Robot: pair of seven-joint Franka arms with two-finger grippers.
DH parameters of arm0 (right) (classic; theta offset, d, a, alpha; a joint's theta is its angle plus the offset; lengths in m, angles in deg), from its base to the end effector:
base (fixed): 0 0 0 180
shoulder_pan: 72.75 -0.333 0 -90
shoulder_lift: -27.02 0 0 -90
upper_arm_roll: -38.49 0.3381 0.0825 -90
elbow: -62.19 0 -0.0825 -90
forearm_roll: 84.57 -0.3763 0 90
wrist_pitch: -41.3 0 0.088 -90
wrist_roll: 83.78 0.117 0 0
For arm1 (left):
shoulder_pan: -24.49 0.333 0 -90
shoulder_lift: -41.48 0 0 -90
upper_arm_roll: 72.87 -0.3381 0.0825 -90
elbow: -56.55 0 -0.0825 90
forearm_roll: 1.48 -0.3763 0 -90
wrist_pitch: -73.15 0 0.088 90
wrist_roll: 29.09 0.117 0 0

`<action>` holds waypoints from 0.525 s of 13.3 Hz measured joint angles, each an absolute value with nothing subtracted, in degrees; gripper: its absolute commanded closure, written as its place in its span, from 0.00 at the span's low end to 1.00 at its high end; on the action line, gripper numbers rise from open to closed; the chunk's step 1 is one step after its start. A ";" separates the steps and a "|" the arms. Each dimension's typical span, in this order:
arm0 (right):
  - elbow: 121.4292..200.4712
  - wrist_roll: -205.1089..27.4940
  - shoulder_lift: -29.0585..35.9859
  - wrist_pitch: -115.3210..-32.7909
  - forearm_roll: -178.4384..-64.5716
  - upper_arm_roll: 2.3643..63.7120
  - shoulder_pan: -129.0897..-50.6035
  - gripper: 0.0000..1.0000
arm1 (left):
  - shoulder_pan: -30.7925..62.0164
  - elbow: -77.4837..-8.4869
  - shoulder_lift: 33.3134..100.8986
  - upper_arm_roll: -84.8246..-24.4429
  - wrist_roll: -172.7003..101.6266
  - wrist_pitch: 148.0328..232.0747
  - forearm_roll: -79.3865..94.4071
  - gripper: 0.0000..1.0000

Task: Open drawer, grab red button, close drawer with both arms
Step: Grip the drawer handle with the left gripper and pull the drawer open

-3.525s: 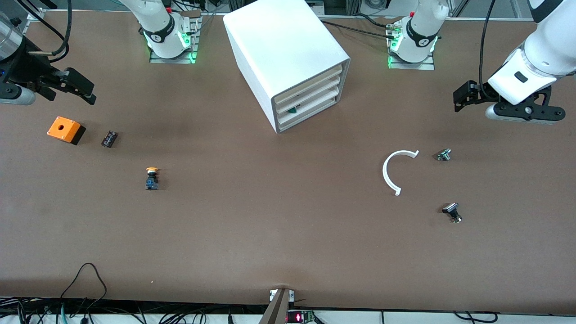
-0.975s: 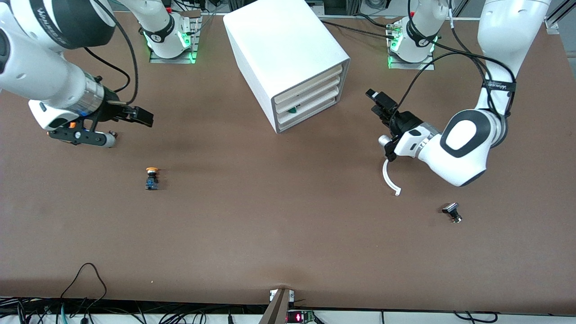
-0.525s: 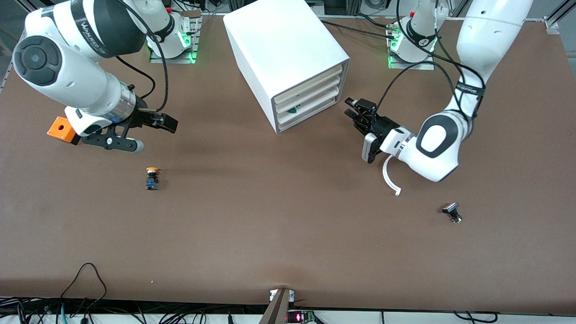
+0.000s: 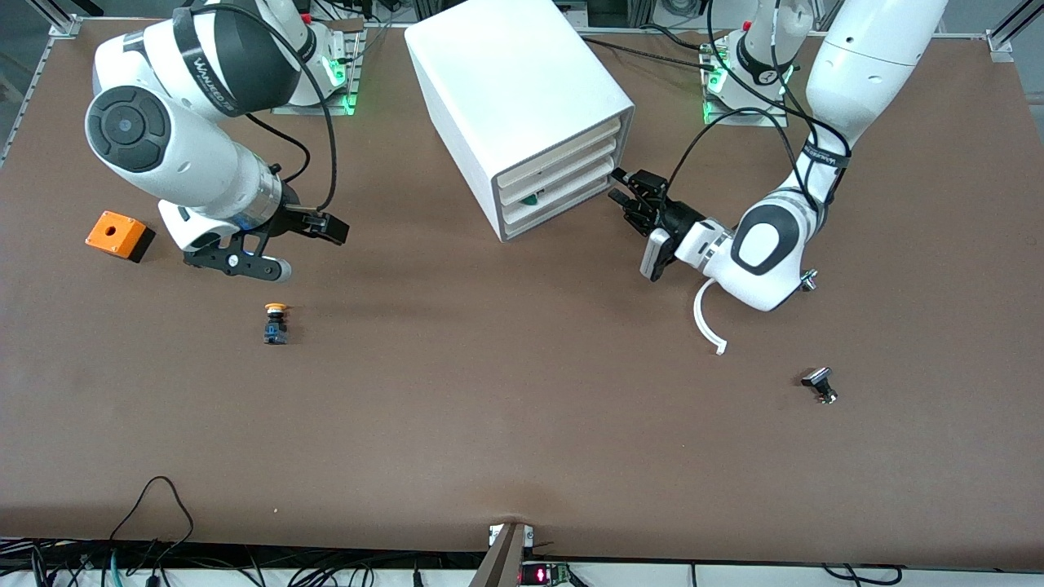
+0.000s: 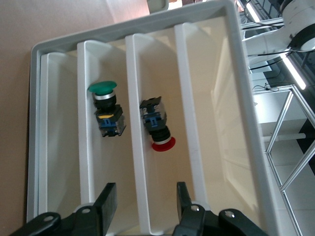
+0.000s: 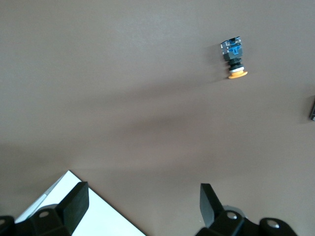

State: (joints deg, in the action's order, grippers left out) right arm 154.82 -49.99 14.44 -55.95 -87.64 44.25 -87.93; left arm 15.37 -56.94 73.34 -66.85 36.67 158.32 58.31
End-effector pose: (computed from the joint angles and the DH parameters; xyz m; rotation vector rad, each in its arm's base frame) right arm 0.5693 0.2184 0.4987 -3.1074 0.3678 0.2457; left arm 0.4796 -0.2388 0.2219 1.5981 -0.7395 -0.4394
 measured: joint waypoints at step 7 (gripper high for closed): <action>154.22 -44.85 12.73 -56.48 -87.57 44.25 -91.26 0.00 | 13.99 -64.92 73.36 -64.86 43.53 162.70 64.69 0.45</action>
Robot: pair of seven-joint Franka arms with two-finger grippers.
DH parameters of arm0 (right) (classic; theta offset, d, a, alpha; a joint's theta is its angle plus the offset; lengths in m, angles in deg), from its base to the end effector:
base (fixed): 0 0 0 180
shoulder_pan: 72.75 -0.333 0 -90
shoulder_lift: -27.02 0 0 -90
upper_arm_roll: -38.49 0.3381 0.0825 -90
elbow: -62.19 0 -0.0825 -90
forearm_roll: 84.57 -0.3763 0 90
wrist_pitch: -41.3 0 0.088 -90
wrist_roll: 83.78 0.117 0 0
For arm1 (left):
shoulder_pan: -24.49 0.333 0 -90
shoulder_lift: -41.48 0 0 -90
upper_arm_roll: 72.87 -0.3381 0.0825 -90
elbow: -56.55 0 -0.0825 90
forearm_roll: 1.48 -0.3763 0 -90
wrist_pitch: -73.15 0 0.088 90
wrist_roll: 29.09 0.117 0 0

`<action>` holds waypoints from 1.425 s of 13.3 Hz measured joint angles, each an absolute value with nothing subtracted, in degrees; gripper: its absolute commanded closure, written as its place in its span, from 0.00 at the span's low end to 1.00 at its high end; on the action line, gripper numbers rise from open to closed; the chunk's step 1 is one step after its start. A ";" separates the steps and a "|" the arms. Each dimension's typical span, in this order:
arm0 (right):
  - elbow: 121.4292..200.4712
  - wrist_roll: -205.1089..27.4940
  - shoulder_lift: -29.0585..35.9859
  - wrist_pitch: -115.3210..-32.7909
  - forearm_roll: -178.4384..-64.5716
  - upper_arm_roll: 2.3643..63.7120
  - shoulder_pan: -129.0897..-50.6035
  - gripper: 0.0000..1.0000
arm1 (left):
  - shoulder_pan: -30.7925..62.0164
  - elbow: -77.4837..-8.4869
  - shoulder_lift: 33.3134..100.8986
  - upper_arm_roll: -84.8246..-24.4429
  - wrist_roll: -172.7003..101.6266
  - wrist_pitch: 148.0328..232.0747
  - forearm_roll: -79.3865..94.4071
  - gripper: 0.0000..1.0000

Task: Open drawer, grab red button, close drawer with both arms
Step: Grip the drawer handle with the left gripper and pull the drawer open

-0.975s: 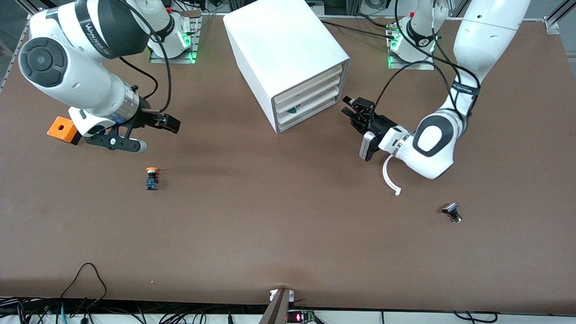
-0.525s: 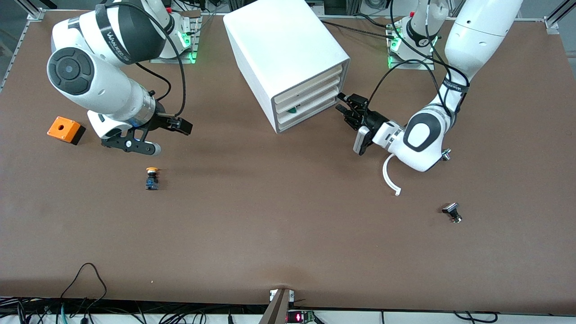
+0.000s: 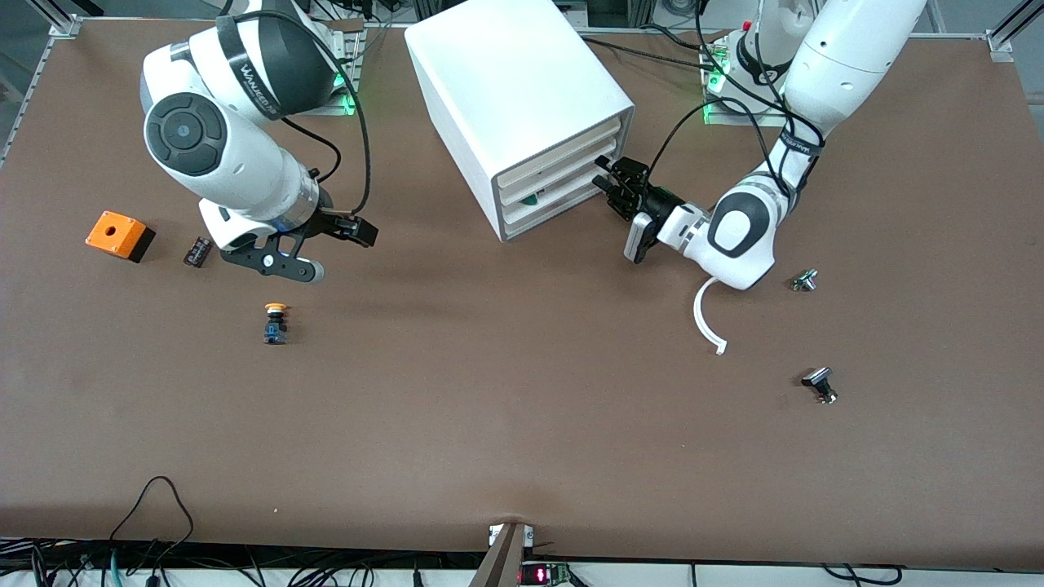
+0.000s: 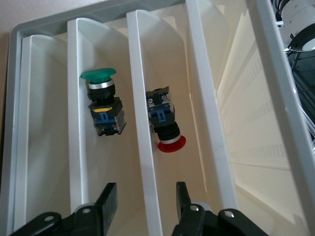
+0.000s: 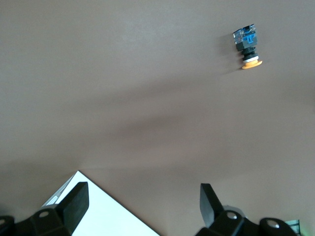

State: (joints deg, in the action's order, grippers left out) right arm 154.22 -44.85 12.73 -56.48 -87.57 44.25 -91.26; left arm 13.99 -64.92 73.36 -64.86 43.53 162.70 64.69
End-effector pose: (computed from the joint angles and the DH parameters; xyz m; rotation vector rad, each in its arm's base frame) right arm 0.5628 0.2535 0.4859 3.0903 -0.4167 -0.2592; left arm 0.4309 -0.2586 0.1885 1.5485 -0.6867 -0.3900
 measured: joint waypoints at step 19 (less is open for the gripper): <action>140.72 -29.71 2.83 -59.57 -87.02 44.24 -100.14 0.00 | 19.44 -60.63 73.36 -65.28 40.02 164.22 62.02 1.00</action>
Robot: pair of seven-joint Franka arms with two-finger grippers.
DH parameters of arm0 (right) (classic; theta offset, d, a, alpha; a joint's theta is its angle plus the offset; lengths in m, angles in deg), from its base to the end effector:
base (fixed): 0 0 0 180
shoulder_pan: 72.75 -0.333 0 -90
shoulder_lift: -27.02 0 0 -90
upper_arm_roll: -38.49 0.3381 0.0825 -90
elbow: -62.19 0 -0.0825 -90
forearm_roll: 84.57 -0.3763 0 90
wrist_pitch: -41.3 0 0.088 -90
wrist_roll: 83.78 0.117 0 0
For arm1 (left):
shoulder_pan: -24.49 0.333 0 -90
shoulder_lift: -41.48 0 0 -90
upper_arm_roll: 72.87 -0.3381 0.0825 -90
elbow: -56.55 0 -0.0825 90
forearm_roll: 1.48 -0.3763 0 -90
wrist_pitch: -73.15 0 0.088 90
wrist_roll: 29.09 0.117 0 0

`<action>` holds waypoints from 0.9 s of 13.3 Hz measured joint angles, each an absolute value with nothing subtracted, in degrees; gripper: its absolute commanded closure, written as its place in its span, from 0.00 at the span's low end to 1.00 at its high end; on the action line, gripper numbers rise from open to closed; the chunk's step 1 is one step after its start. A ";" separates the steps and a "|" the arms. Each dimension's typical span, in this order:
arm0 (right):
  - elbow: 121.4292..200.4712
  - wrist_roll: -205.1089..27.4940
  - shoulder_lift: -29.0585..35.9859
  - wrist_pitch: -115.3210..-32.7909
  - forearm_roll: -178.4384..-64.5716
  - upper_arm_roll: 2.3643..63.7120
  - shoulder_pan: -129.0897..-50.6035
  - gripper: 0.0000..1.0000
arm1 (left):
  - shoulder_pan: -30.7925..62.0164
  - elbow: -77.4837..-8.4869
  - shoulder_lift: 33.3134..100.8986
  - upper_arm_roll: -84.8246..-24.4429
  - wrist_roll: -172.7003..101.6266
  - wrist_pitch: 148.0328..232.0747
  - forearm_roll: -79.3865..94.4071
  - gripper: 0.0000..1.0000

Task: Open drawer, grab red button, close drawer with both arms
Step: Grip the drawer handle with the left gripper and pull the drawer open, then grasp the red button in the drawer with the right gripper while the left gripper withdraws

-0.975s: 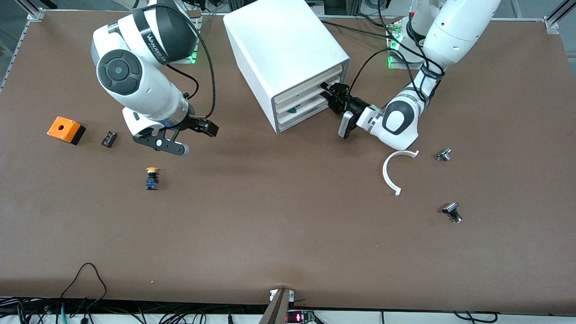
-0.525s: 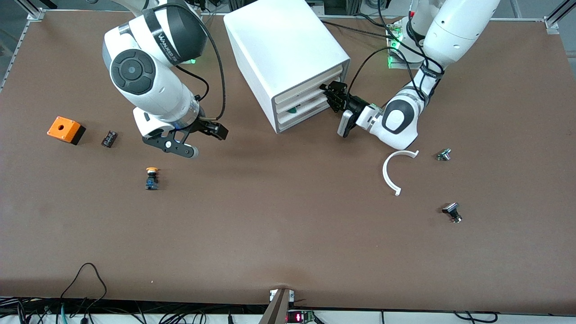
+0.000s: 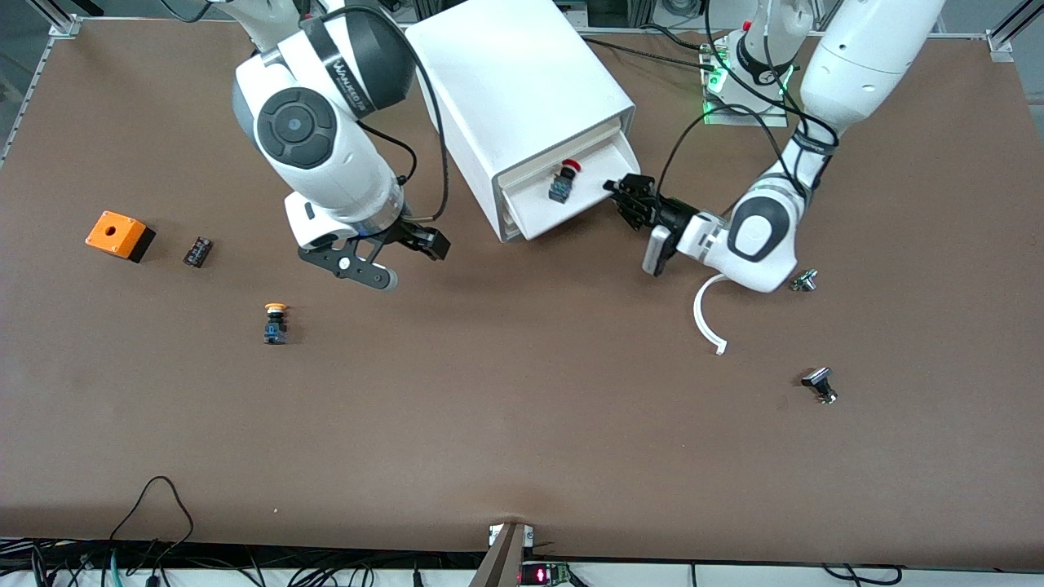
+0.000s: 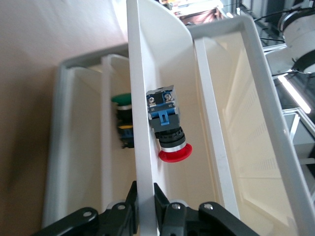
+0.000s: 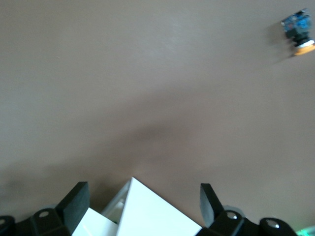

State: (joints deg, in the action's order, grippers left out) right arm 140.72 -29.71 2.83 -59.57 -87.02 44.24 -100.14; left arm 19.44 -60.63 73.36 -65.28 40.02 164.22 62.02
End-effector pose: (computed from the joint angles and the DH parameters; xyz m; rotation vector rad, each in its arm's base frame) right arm 0.5762 0.3665 0.4869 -3.0435 0.5887 0.1228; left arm 0.4828 -0.2132 0.2020 1.6433 -0.6468 -0.3115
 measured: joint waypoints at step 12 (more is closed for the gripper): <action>126.01 -17.54 -9.74 -73.12 -80.55 44.10 -112.07 0.00 | 23.67 -49.44 79.10 -66.74 38.03 163.97 59.01 0.00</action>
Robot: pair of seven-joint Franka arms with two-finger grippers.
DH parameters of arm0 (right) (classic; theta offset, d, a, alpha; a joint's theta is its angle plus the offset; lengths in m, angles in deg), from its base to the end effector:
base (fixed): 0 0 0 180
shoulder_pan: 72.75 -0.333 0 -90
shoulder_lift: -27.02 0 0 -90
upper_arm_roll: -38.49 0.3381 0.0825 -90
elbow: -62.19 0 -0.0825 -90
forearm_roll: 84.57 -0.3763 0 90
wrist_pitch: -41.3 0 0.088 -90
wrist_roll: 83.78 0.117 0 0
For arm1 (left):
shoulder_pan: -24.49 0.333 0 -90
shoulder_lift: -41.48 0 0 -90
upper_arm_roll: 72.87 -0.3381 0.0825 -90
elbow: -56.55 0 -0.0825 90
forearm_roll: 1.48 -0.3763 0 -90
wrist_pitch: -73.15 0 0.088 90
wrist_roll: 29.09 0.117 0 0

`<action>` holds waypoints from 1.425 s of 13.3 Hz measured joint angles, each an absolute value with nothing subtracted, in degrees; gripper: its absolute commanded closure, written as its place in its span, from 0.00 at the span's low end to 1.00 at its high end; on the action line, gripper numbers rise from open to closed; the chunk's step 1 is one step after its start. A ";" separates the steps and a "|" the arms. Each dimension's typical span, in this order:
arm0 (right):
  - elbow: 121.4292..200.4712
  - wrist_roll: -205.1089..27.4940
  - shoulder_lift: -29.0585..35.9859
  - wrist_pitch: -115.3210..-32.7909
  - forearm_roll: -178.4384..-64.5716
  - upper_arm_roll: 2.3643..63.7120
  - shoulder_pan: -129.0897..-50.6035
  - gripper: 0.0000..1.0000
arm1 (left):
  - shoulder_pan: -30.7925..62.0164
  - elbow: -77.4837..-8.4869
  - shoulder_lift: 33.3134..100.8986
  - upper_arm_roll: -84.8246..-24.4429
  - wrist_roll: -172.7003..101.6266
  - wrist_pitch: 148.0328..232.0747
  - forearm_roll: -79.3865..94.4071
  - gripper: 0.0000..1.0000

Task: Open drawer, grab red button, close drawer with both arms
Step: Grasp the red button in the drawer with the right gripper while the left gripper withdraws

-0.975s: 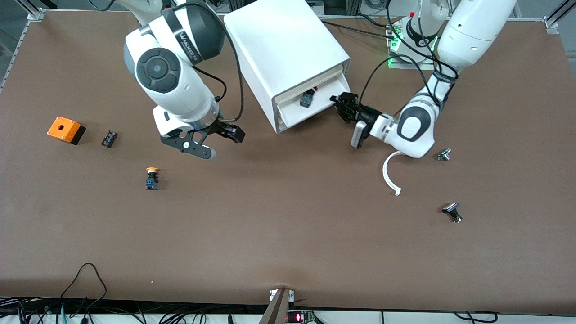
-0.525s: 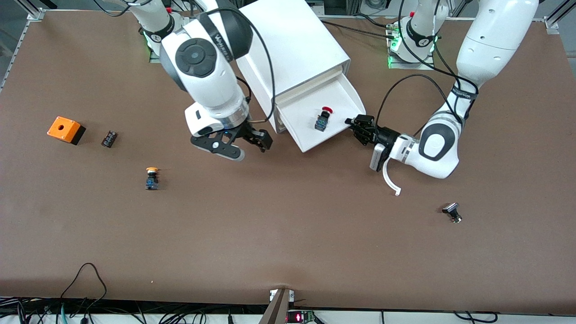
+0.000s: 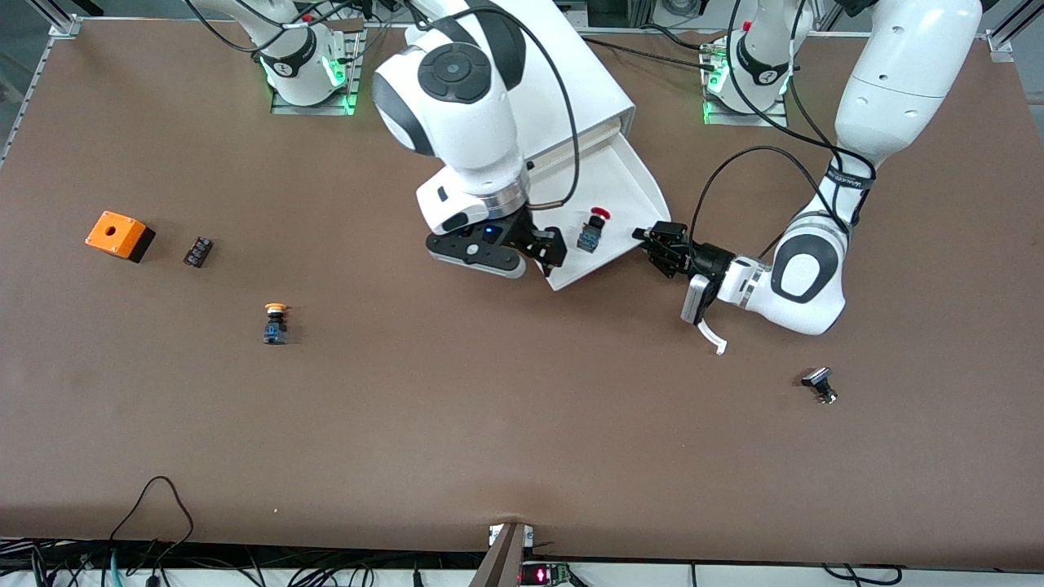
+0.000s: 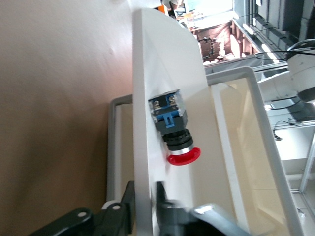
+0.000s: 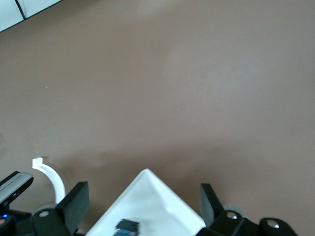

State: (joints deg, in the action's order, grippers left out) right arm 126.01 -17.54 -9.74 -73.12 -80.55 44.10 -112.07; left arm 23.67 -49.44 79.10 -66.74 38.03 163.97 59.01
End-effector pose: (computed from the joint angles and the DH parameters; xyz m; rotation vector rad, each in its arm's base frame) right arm 0.5623 0.5212 0.4753 -2.8865 0.5511 -0.2174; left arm 0.5554 -0.1655 0.1989 1.7112 -0.6379 -0.2168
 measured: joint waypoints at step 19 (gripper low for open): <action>123.42 -8.43 -22.03 -78.40 -82.22 44.25 -122.99 0.52 | 23.48 -24.78 64.41 -61.86 -18.65 147.29 7.22 0.00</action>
State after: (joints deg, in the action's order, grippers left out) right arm 123.42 -8.43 -22.03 -78.40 -82.22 44.25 -122.99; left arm 23.48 -24.78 64.41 -61.86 -18.65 147.29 7.22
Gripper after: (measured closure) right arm 0.048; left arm 0.000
